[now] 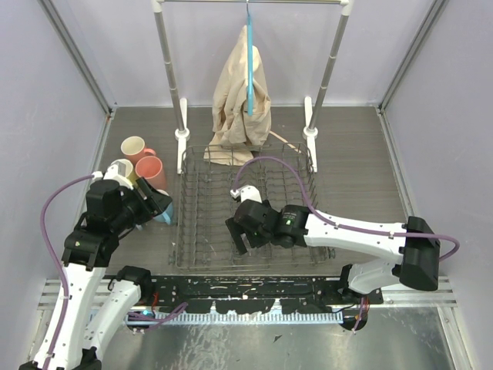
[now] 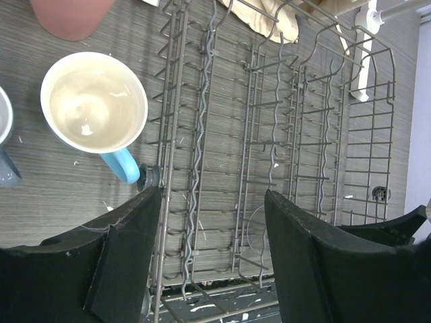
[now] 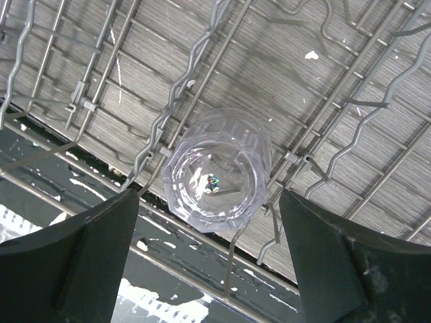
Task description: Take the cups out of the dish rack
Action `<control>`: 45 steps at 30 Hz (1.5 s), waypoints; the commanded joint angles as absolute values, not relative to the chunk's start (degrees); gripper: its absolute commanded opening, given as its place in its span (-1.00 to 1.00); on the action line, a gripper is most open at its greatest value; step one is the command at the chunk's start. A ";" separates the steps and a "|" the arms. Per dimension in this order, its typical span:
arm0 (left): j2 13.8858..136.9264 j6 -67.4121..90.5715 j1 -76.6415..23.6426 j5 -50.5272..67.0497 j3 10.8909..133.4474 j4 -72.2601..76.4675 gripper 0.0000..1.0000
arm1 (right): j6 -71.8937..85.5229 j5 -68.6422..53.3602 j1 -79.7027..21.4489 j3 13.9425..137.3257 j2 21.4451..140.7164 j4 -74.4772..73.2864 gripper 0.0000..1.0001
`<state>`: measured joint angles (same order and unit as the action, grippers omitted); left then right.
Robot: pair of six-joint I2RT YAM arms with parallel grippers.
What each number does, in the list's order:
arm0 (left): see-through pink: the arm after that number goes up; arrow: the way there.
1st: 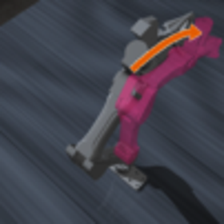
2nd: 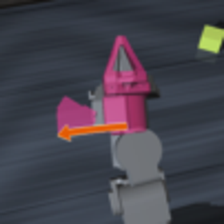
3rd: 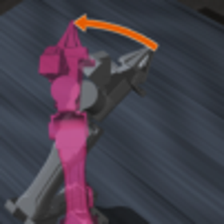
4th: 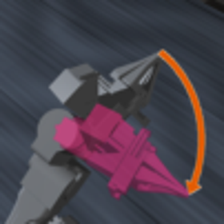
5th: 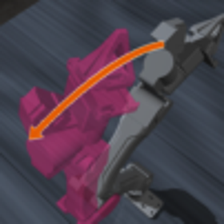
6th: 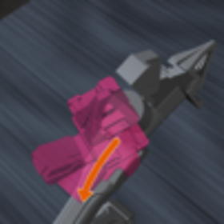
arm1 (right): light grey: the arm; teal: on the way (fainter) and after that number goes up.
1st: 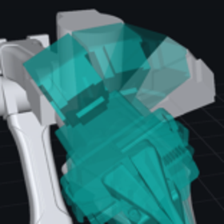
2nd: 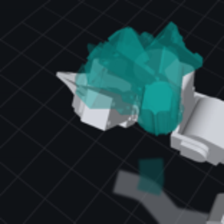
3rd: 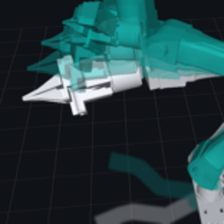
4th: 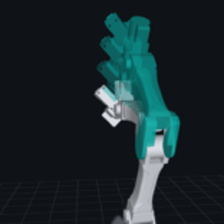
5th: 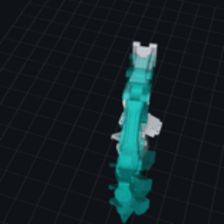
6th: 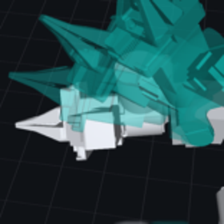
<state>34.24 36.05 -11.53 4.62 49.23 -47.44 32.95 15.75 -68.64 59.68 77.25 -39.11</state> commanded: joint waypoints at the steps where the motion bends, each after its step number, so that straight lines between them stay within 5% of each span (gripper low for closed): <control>1: 33.60 35.29 -11.78 5.82 47.99 -46.31 0.40 | 32.60 17.27 -69.65 61.81 77.26 -39.85 0.83; 30: 33.81 35.33 -11.77 6.95 47.96 -46.93 0.40 | 19.12 13.10 -69.70 61.94 83.95 -35.89 0.88; 45: 34.50 35.66 -11.76 7.29 47.91 -47.02 0.40 | 18.98 10.70 -69.61 60.20 85.93 -33.27 0.55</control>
